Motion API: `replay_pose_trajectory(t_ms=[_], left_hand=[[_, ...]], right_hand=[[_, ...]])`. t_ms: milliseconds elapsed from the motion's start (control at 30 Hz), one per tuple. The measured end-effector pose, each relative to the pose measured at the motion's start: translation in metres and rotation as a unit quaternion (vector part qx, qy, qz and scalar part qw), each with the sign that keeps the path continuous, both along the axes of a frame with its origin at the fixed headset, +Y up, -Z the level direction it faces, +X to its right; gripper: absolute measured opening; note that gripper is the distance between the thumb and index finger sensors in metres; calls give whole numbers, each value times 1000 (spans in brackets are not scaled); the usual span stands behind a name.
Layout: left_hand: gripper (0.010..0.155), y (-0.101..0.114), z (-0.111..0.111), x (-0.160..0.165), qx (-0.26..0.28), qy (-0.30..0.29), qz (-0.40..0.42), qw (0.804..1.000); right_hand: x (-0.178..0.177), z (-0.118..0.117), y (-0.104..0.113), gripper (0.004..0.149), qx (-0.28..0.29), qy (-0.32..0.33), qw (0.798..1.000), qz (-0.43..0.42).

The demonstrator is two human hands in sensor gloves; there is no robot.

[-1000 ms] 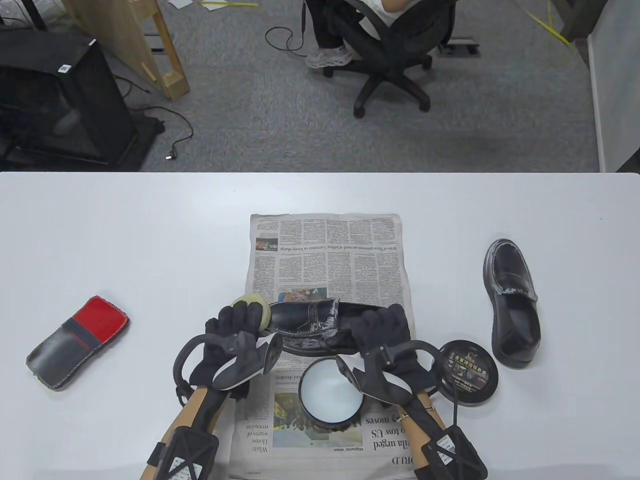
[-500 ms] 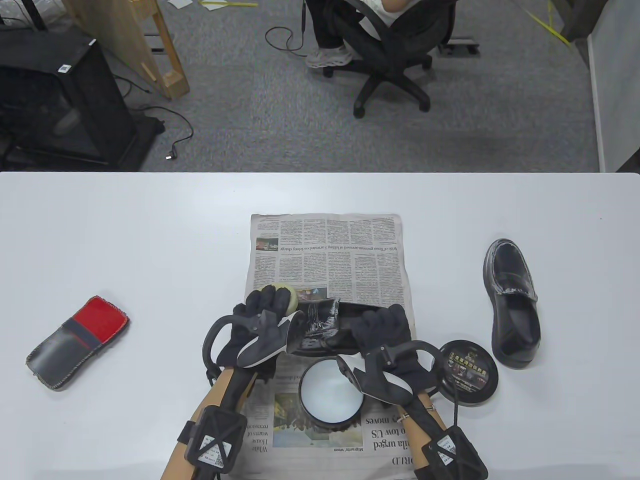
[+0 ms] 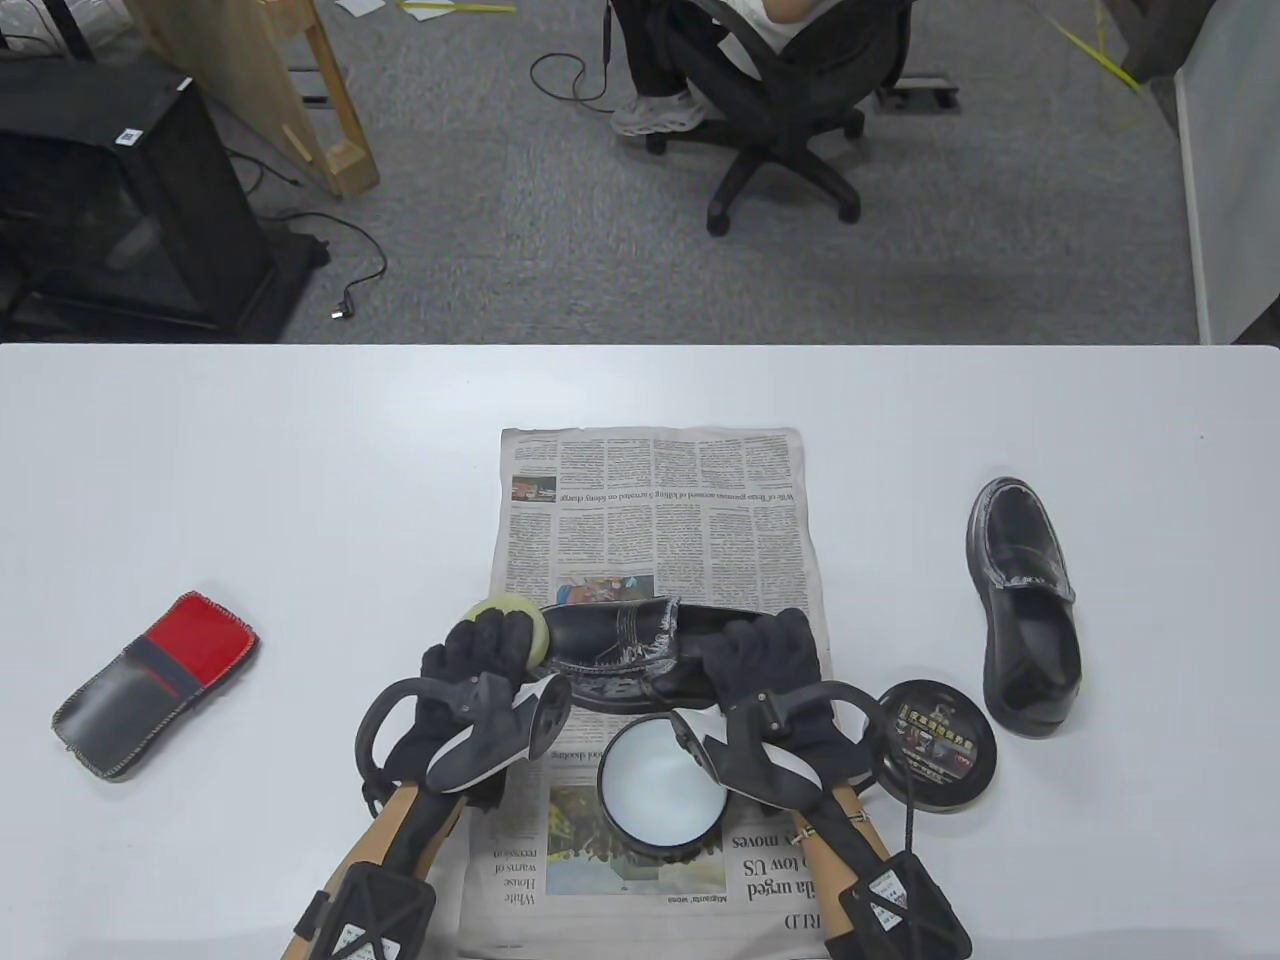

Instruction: Dip and apply leather care cream with polishing sponge on shoes

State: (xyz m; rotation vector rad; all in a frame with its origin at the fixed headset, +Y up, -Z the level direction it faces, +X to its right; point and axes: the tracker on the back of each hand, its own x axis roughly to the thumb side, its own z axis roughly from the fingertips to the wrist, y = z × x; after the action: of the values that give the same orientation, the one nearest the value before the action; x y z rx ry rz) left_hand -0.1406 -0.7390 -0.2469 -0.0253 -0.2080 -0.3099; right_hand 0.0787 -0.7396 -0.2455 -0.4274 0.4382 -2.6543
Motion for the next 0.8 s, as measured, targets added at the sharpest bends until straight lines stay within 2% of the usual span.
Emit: replay_pose_trajectory(t_ms=[100,200,300,400,633,800], left_hand=[[55,3,-1,11,15,-31,21,999],[56,2,-9,19,4,-41,52,998],[57,0,-23,17,-23,-27,58,998],[57,1,-32,10,-43,16,73,996],[56,-10,-25,4,-5,60,-66,996],[56,-2,-7,13,4,36,-102,994]], right_hand=[[0,0,0,39,-1,0,1000,0],[0,0,0,39,-2,0,1000,-1],[0,0,-1,39,-1,1,1000,-1],[0,0,-1,39,-1,0,1000,-1],[0,0,-1,39,0,-2,1000,3],[0,0,-1,39,1,-2,1000,9]])
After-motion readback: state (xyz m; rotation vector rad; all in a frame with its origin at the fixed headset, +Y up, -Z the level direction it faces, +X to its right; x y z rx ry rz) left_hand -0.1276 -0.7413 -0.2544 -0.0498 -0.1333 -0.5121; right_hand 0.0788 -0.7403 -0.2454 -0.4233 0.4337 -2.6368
